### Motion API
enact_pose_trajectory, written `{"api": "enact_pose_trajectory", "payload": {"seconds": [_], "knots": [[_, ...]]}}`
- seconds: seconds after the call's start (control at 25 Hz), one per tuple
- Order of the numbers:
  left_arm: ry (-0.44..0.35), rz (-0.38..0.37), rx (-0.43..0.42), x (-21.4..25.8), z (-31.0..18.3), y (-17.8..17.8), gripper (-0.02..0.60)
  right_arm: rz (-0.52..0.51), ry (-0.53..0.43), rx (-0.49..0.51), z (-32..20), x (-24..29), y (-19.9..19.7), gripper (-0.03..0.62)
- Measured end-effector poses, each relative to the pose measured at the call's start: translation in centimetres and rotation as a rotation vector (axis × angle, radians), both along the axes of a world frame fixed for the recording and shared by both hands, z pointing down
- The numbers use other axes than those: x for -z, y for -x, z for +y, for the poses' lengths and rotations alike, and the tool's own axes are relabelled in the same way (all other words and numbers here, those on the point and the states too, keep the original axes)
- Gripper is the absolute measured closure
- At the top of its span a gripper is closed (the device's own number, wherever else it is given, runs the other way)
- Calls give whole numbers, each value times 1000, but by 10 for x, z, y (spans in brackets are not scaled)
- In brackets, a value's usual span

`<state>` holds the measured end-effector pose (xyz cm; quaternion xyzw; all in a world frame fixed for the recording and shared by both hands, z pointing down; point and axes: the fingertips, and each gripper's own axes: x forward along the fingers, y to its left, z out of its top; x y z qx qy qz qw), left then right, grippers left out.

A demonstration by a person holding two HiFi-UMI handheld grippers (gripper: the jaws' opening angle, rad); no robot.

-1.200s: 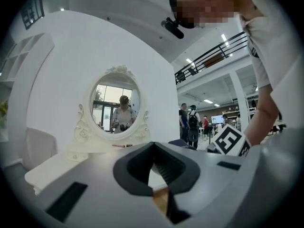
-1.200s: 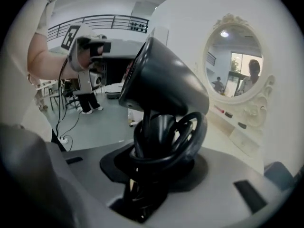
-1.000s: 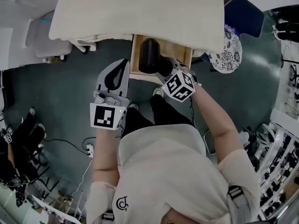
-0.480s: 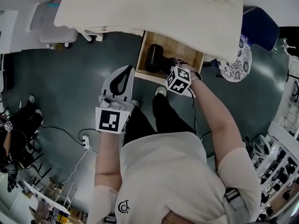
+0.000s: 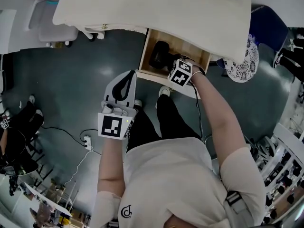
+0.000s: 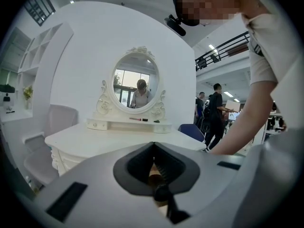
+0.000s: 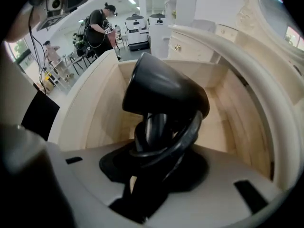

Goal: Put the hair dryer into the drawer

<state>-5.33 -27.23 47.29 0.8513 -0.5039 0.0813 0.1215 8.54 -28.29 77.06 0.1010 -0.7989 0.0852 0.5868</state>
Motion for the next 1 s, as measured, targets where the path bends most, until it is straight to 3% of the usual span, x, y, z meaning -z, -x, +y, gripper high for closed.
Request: {"api": "enact_pose_trajectory", "payload": {"seconds": [0.28,0.48,0.64,0.76,0.88,0.96,1.0], "knots": [[-15,22,10,1,-7,-2,569,-23,128,-23,14,-8,3,369],[-13,33,2,2,-5,0,569,-79,100,-118,5,7,4,255],[-20,30,-23,5,-4,-5,569,-112,53,-164,0,30,2,249],[-38,27,-41,15,-4,-9,569,-139,-26,-234,-5,58,1,400],[-56,21,-58,29,-2,-12,569,-187,-51,-325,-3,91,3,467],[-63,14,-73,35,-3,-15,569,-208,-81,-412,-8,112,0,575],[-61,8,-78,37,-4,-15,569,-219,-94,-458,-10,122,-2,586]]}}
